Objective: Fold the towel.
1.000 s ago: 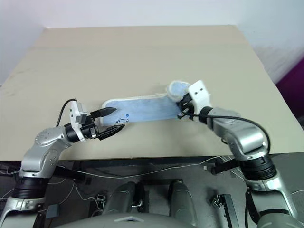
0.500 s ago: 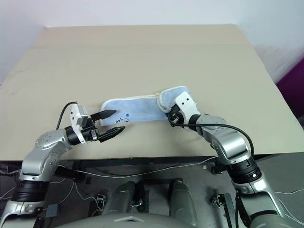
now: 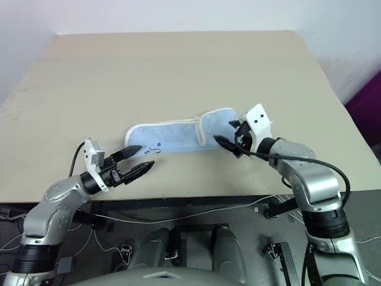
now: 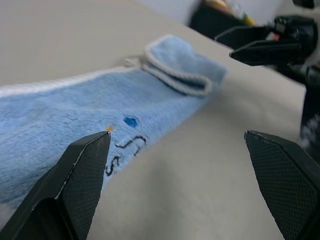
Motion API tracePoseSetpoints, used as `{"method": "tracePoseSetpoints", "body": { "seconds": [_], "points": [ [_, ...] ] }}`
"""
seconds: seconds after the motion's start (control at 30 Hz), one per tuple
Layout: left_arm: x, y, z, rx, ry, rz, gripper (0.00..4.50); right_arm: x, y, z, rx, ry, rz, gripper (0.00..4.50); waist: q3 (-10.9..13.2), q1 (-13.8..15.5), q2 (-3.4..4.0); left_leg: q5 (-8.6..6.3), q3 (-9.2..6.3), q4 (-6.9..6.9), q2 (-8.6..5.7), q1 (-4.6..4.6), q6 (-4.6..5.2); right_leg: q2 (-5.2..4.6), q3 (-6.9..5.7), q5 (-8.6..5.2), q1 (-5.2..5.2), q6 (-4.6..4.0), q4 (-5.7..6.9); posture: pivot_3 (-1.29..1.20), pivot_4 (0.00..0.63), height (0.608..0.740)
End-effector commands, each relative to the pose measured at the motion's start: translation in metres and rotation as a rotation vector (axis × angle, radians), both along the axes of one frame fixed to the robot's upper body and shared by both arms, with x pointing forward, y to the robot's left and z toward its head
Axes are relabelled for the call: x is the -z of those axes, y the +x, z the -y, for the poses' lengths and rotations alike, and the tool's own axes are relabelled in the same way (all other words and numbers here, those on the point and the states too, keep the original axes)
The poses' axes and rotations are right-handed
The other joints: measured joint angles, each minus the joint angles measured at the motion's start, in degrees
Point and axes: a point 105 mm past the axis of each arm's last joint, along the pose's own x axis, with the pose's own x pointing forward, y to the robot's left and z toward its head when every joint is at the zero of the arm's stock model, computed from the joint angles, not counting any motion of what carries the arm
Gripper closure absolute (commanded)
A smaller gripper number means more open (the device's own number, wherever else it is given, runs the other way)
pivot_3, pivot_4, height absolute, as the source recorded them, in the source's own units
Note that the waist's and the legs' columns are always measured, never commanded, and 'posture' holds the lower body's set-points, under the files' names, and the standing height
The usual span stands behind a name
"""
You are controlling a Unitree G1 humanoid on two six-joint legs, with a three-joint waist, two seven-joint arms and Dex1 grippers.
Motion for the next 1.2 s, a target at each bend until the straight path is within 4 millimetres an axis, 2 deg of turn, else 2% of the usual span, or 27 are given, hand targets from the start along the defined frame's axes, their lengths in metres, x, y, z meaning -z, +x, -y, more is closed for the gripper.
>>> {"method": "tracePoseSetpoints", "body": {
  "seconds": [0.03,0.13,0.23,0.27,0.4,0.5,0.53,0.63,0.8,0.9,1.03,1.2],
  "points": [
    [-0.013,-0.003,0.002,-0.035,-0.056,0.002,0.00,-0.011,0.016,0.000,0.008,0.046,0.059,2.17,0.0,0.1,0.00,0.00,0.01,0.00,-0.01,0.00,0.00,0.00,0.00,0.00,-0.01,0.00,0.01,0.00,0.150,0.740],
    [-0.015,-0.006,0.006,-0.084,-0.147,-0.044,0.00,-0.004,0.036,-0.007,0.013,0.067,0.071,3.24,0.0,0.0,-0.01,0.01,0.01,0.01,-0.02,0.00,0.00,0.04,-0.01,0.01,0.02,0.02,0.01,0.00,0.150,0.740],
    [-0.014,-0.012,0.009,-0.132,-0.210,-0.096,0.00,0.019,0.057,-0.005,0.070,0.048,0.043,4.28,0.0,0.0,-0.04,0.11,0.02,0.04,-0.02,0.02,-0.15,0.06,-0.01,0.04,0.06,0.08,0.03,0.00,0.150,0.740],
    [-0.012,-0.014,0.010,-0.143,-0.213,-0.115,0.00,0.028,0.059,-0.006,0.070,0.034,0.029,4.46,0.0,0.0,-0.05,0.16,0.01,0.04,-0.03,0.02,-0.22,0.07,-0.01,0.05,0.07,0.09,0.04,0.00,0.150,0.740],
    [-0.003,-0.024,0.014,-0.174,-0.194,-0.170,0.00,0.061,0.060,-0.011,0.047,0.010,-0.043,4.46,0.0,0.0,-0.05,0.18,0.04,0.04,-0.04,0.02,-0.27,0.07,-0.01,0.05,0.09,0.10,0.04,0.00,0.150,0.740],
    [0.002,-0.029,0.017,-0.200,-0.196,-0.209,0.00,0.076,0.057,-0.015,0.024,-0.014,-0.067,4.46,-0.1,-0.1,-0.10,0.17,0.02,0.04,-0.03,0.21,-0.26,0.08,-0.02,0.05,0.27,0.10,0.03,0.00,0.150,0.740],
    [0.005,-0.030,0.018,-0.217,-0.193,-0.227,0.00,0.076,0.056,-0.016,0.015,-0.010,-0.062,4.46,-0.1,-0.2,-0.10,0.13,0.02,0.03,-0.02,0.35,-0.21,0.09,-0.02,0.04,0.41,0.09,0.00,0.00,0.150,0.740],
    [0.012,-0.029,0.017,-0.283,-0.222,-0.286,0.00,0.057,0.055,-0.019,-0.013,0.030,-0.002,4.46,-0.1,-0.2,-0.10,-0.01,0.01,-0.06,-0.02,0.66,-0.04,0.06,-0.01,0.02,0.66,0.06,-0.04,0.00,0.150,0.740],
    [0.021,-0.018,0.006,-0.418,-0.350,-0.403,0.00,0.006,0.050,-0.019,-0.069,0.096,0.144,4.46,0.0,0.0,-0.07,-0.02,-0.01,-0.07,-0.01,0.68,-0.05,-0.05,0.02,-0.02,0.65,-0.01,-0.03,0.00,0.150,0.740],
    [0.022,-0.011,0.000,-0.461,-0.452,-0.467,0.00,-0.016,0.046,-0.018,-0.089,0.104,0.213,4.46,-0.1,0.1,-0.07,-0.05,-0.03,-0.07,-0.01,0.68,-0.10,-0.08,0.02,-0.02,0.66,-0.03,-0.04,0.00,0.150,0.740],
    [0.024,0.002,-0.003,-0.496,-0.574,-0.556,0.00,-0.034,0.042,-0.018,-0.095,0.108,0.267,4.46,-0.1,0.1,-0.07,-0.10,-0.05,-0.07,-0.02,0.70,-0.18,-0.09,0.02,-0.06,0.67,-0.09,-0.03,0.00,0.150,0.740],
    [0.029,0.027,-0.013,-0.614,-0.704,-0.646,0.00,-0.039,0.039,-0.018,-0.091,0.106,0.286,4.46,-0.1,0.4,-0.06,-0.03,-0.07,-0.06,-0.04,0.76,-0.06,-0.08,0.00,-0.06,0.77,-0.11,-0.03,0.00,0.150,0.740]
  ]
}}
